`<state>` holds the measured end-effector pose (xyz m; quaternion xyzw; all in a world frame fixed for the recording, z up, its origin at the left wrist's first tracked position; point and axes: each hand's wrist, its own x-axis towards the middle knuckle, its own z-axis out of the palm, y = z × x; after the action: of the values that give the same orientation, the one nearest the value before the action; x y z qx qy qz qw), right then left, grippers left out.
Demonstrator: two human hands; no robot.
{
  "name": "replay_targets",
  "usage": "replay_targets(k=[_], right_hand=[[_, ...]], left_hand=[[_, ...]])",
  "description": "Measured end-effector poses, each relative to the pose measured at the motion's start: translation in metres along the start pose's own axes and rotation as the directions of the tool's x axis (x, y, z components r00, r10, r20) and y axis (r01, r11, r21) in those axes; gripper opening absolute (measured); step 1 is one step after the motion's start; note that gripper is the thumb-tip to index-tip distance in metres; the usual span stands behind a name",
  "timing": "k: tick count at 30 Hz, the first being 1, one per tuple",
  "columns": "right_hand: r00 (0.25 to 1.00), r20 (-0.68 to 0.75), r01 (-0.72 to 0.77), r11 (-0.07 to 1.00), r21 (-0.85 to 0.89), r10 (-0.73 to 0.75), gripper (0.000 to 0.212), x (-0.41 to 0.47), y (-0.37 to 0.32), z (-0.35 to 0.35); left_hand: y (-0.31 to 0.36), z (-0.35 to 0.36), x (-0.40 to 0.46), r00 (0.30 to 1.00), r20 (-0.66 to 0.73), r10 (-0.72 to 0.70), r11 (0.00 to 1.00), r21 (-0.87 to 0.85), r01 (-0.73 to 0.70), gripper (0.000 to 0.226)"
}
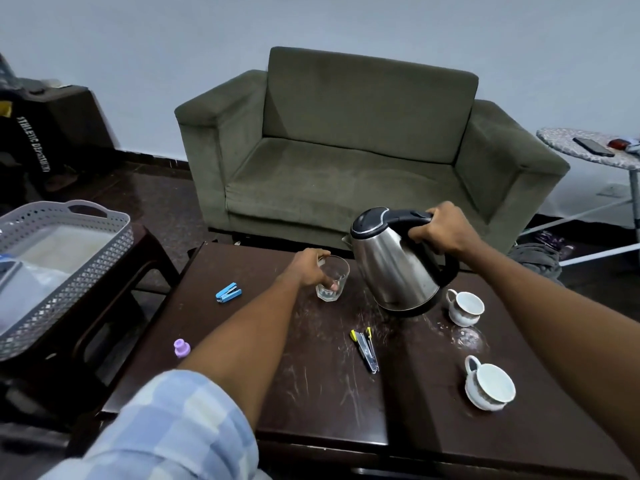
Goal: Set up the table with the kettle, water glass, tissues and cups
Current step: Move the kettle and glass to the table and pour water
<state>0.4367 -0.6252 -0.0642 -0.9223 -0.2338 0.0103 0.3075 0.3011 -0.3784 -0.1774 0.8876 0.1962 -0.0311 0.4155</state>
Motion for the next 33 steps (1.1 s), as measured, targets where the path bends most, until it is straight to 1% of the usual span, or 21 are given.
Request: replay_targets(k=[3,7,14,18,22,25,27,33], right_hand=[[0.997,0.073,0.007,0.999,-0.045,-0.003,0.033,0.002,-0.012,0.000],[0.991,0.137,0.011,0.993,-0.118,0.005,0.022,0.002,-0.029,-0.002],[0.974,0.227,0.056,0.971,-0.232,-0.002,0.021,0.002,-0.056,-0.008],[0.963,0.269,0.084,0.949,-0.304,0.001,0.027,0.004,-0.070,-0.011],[0.959,0.283,0.098,0.940,-0.328,-0.001,0.027,0.005,-0.081,-0.016],[0.956,0.292,0.110,0.932,-0.346,-0.005,0.017,0.003,-0.089,-0.020],[0.954,0.299,0.120,0.926,-0.359,-0.007,0.013,0.001,-0.094,-0.023],[0.957,0.289,0.127,0.912,-0.389,-0.010,0.014,-0.002,-0.100,-0.029]], left_hand=[[0.003,0.000,0.002,0.999,0.034,-0.003,1.000,0.014,0.003,0.108],[0.002,0.002,0.004,0.999,0.038,0.002,1.000,0.025,-0.003,0.107],[0.003,0.002,0.005,0.999,0.037,0.016,0.998,0.057,-0.018,0.102],[0.003,0.002,0.006,0.999,0.040,0.019,0.997,0.074,-0.022,0.098],[0.003,0.002,0.006,0.999,0.041,0.011,0.997,0.074,-0.014,0.099],[0.004,0.002,0.005,0.999,0.034,0.002,0.997,0.074,-0.005,0.100],[0.005,0.002,0.005,0.999,0.032,-0.005,0.997,0.079,0.002,0.101],[0.007,0.002,0.004,1.000,0.027,-0.008,0.995,0.099,0.006,0.102]])
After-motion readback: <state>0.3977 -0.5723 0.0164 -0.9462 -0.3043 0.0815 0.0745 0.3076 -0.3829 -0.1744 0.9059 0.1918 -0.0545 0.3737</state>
